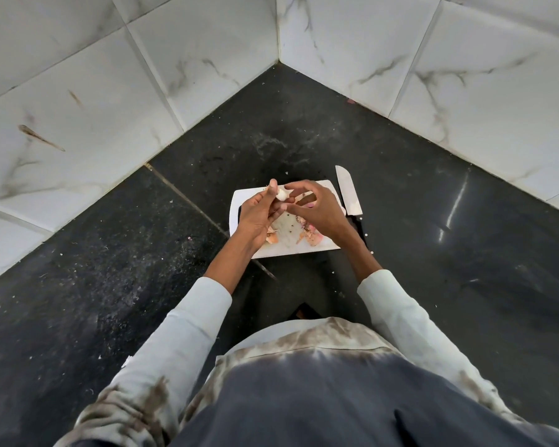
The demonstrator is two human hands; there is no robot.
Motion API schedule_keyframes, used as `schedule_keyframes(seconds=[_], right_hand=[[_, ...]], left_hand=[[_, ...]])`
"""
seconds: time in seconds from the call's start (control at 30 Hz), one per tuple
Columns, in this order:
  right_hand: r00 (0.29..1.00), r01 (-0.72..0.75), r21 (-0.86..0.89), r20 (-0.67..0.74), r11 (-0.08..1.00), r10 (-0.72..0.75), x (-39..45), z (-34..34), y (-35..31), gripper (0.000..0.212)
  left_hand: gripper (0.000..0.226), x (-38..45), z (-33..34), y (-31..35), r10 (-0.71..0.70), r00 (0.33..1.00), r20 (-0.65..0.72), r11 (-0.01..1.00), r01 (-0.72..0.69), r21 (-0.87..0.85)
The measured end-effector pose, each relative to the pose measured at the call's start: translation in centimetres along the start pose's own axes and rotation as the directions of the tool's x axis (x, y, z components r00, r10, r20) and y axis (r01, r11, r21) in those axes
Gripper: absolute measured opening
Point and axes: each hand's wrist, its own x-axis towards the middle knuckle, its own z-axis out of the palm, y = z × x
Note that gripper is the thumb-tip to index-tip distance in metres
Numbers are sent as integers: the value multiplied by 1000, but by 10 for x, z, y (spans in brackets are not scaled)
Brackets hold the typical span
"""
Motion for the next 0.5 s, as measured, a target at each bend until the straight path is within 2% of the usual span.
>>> schedule_keyframes(seconds=[0.2, 0.37, 0.5], right_hand=[[991, 28, -3, -128, 1000, -29, 2, 8, -1, 33], [989, 37, 9, -140, 999, -35, 4, 4, 3, 27], [991, 37, 36, -133, 999, -32, 4, 4, 5, 28]], left_hand=[[54, -1, 3, 3, -8, 1000, -24, 999, 9, 39], [38, -2, -4, 8, 26, 998, 52, 989, -33, 142], [41, -1, -7, 12, 86, 994, 61, 970, -98, 222]])
